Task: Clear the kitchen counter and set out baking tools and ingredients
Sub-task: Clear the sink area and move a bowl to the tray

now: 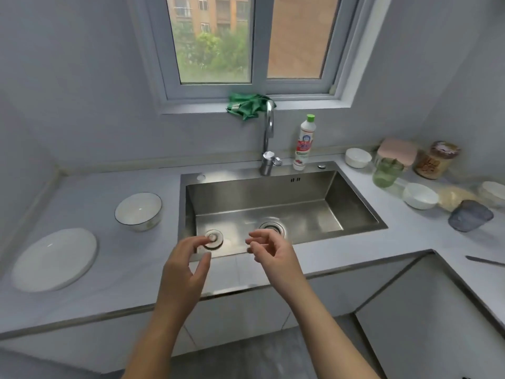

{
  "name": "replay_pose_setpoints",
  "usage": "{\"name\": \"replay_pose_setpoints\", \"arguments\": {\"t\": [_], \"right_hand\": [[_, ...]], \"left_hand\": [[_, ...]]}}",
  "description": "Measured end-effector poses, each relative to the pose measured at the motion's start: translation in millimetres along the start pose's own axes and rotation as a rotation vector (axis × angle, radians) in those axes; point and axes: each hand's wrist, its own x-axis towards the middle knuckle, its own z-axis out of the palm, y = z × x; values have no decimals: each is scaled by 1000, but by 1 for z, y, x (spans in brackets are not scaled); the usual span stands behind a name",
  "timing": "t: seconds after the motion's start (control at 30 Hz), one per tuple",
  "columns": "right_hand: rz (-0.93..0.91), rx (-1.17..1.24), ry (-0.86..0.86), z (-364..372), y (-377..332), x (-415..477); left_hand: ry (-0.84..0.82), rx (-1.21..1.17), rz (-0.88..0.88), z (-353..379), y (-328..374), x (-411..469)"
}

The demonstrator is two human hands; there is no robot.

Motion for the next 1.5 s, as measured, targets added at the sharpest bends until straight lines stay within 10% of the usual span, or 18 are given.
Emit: {"name": "replay_pose_setpoints", "arguments": {"t": [0.53,0.97,1.5], "right_hand": [[465,177,-227,216,34,202],[732,194,57,325,62,245],[680,277,-191,426,16,181]], "left_hand": [[43,113,-367,-81,-201,153],[-414,-280,-832,-104,-321,241],[-68,-172,-878,-236,-327,186]]}}
